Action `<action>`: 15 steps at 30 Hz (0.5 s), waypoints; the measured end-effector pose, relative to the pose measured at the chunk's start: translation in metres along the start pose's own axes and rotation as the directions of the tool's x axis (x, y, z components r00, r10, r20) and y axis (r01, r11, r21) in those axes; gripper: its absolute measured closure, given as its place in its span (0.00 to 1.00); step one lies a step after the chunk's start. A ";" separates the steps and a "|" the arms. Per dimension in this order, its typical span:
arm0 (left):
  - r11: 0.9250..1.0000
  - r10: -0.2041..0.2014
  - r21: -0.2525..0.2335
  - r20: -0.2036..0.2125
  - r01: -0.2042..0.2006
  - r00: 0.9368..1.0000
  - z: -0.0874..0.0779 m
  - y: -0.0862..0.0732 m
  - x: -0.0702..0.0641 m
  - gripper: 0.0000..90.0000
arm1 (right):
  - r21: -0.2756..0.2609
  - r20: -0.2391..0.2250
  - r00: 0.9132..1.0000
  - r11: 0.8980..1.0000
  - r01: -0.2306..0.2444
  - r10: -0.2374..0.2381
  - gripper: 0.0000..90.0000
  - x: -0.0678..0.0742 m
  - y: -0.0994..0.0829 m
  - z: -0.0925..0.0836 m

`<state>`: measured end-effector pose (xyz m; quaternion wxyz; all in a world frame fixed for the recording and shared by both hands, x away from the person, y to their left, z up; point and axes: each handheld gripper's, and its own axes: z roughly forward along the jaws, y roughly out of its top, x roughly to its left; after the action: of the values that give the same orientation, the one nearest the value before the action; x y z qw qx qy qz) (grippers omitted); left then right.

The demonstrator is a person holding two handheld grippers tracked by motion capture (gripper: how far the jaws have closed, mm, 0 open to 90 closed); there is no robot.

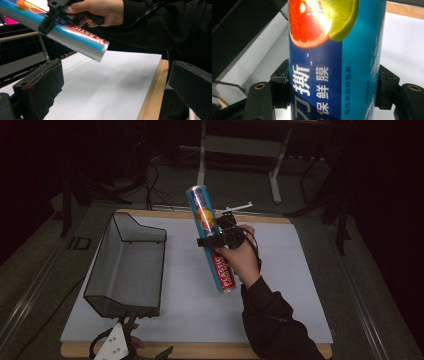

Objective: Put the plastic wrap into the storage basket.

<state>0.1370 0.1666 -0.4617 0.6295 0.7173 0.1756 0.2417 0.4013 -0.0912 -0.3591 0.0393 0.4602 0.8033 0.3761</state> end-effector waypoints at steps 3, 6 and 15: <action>1.000 -0.001 -0.001 -0.001 0.001 1.000 0.000 0.000 0.000 0.01 | -0.014 -0.025 1.000 1.000 -0.007 0.007 0.35 0.006 0.003 0.002; 1.000 -0.002 -0.003 -0.002 0.002 1.000 -0.001 0.000 0.000 0.01 | -0.053 -0.079 0.996 0.998 -0.034 0.030 0.35 0.019 0.011 0.006; 1.000 0.001 -0.001 -0.009 -0.002 1.000 -0.002 0.000 0.000 0.01 | -0.111 -0.077 0.997 0.994 -0.001 -0.008 0.35 0.060 0.023 0.023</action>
<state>0.1360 0.1678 -0.4615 0.6289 0.7159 0.1778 0.2456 0.3925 -0.0250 -0.3440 0.0343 0.4410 0.7830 0.4374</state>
